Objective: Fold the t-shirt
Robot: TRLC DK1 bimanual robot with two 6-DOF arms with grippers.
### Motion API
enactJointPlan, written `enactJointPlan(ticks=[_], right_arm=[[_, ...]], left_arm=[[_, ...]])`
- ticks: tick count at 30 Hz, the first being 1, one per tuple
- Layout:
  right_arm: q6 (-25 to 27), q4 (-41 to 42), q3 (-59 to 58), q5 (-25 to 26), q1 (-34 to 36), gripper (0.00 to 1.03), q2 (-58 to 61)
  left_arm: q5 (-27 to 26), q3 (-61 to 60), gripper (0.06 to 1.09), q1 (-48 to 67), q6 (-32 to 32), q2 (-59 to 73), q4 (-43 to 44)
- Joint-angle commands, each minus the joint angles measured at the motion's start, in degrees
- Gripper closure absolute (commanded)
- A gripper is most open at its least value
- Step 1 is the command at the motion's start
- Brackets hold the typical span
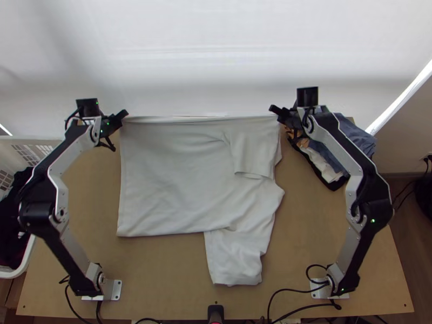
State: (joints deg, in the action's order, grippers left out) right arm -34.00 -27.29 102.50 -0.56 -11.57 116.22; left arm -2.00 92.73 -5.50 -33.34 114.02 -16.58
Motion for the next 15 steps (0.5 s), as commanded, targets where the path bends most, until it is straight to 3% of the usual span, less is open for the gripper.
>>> enactJointPlan(ticks=[1, 7, 15], right_arm=[[-2.7, -6.9, 8.7, 1.7, 2.0, 1.00, 5.0], [-4.2, -25.5, 25.0, 1.2, 1.3, 1.00, 12.9], [-5.6, -34.4, 26.1, -6.2, 0.0, 1.00, 13.2]], left_arm=[[1.6, 9.3, 1.05, -2.6, -2.4, 5.6, -8.9], [1.6, 20.7, 1.05, -2.5, -3.4, 10.1, -27.3], [-6.1, 24.6, 1.05, -2.9, -3.3, 10.0, -39.8]])
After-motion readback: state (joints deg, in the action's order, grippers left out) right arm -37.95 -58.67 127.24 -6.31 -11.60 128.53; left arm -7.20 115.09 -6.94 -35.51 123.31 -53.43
